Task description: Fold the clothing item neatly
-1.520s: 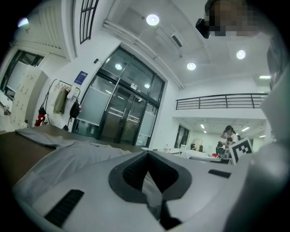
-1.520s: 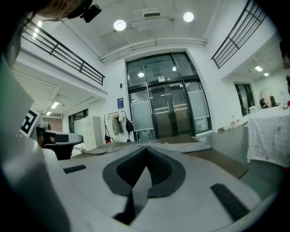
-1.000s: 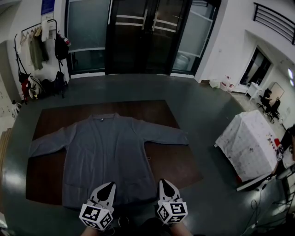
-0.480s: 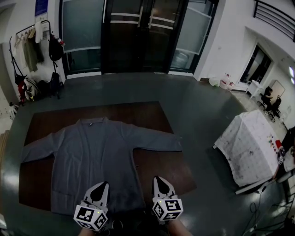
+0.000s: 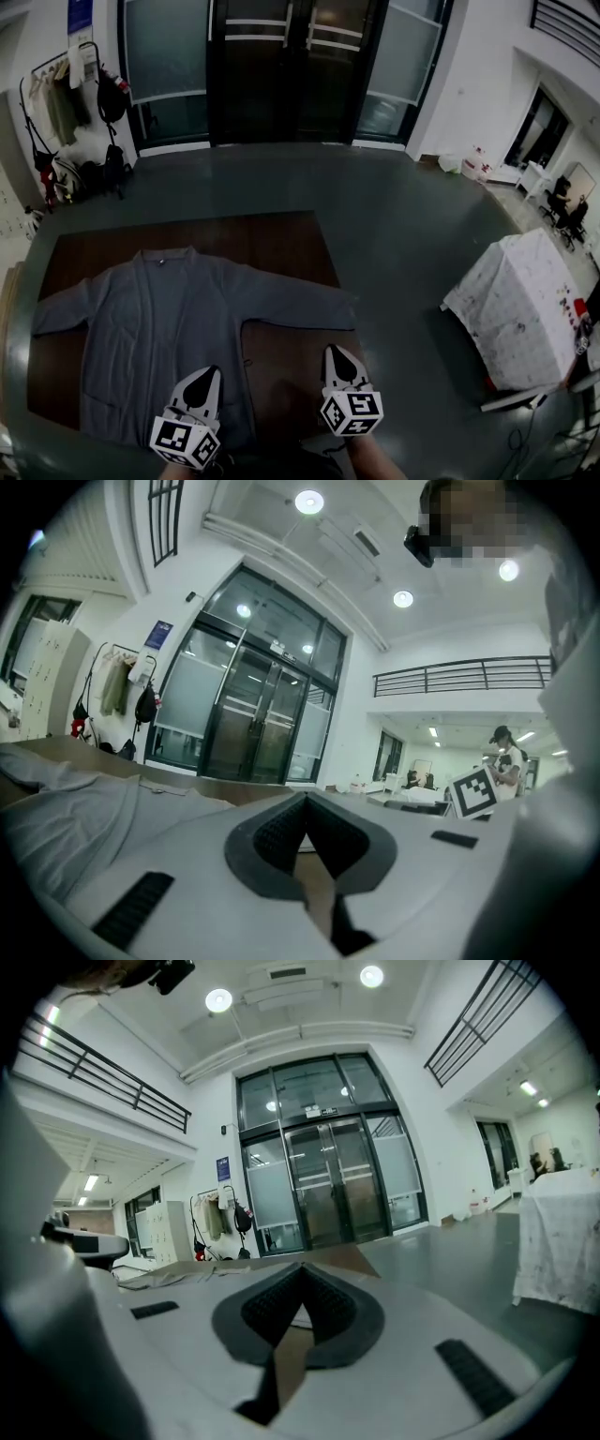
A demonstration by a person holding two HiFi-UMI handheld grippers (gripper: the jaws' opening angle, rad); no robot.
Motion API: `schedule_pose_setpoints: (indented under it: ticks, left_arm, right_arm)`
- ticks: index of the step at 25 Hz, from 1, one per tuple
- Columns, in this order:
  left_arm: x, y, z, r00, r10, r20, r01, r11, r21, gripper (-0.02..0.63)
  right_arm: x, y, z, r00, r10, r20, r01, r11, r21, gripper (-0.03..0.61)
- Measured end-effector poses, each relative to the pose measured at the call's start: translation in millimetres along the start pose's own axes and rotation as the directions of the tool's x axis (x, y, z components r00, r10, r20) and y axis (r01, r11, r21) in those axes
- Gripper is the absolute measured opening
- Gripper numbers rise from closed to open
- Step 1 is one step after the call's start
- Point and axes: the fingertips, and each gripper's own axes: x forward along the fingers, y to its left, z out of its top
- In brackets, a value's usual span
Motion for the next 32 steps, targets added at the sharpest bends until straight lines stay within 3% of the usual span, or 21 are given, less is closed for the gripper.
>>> schedule_pose_setpoints:
  ticks: [8,16,20,27,32]
  left_arm:
    - [75,-37,-1,1.000,0.005,0.003,-0.005,1.000,0.008,0.008]
    - [128,-45,-30,0.998,0.038,-0.047,-0.037,0.999,0.013,0.008]
    - [148,-50,-40,0.996,0.048,-0.075,-0.047,0.999,0.018,0.008]
    - [156,-41,-52,0.991,0.073,-0.116,-0.073,0.997,0.009,0.008]
    - [158,-41,-61,0.987,0.087,-0.137,-0.087,0.996,0.003,0.008]
  right_arm:
    - [26,-80,18,0.998,-0.063,0.025,0.064,0.998,-0.004,-0.012]
    - [50,-158,-22,0.975,-0.173,-0.137,0.170,0.985,-0.033,-0.012]
    - [63,-174,-55,0.955,-0.143,-0.259,0.140,0.990,-0.028,-0.012]
    - [95,-175,-105,0.893,-0.090,-0.441,0.096,0.995,-0.007,0.079]
    - [110,-186,-125,0.859,-0.078,-0.505,0.108,0.994,0.030,0.104]
